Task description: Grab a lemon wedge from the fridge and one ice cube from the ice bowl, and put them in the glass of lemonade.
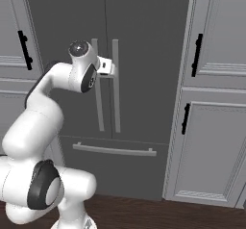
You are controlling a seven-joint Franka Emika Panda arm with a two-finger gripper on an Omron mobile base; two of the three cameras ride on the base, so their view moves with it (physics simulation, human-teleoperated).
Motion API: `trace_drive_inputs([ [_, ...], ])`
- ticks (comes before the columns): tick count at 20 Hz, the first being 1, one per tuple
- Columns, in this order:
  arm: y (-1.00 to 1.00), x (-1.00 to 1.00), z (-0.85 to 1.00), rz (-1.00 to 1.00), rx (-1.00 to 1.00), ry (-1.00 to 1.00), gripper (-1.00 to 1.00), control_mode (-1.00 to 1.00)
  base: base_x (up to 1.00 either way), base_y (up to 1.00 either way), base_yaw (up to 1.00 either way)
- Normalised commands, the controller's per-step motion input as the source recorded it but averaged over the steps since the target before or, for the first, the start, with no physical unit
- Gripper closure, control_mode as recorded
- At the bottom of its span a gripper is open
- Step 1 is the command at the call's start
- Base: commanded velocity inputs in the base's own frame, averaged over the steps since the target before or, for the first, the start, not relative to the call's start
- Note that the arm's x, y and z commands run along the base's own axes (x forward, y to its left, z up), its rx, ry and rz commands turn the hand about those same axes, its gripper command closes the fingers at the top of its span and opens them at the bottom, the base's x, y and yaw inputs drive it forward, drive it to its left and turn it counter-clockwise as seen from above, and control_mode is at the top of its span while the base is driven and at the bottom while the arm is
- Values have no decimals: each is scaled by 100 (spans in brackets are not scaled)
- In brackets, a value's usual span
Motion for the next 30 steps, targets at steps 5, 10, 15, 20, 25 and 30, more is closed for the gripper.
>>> trace_drive_inputs([
  [5,-14,34,-3,0,0,0,-100,-100,0,0,0],
  [10,-13,35,-21,0,0,0,-100,-100,0,0,0],
  [15,0,52,-34,0,0,0,-100,-100,0,0,0],
  [20,0,64,-6,0,0,0,-100,-100,0,0,0],
  [25,0,45,-3,0,0,0,-100,-100,0,0,0],
  [30,0,41,-13,0,0,0,-100,-100,0,0,0],
])
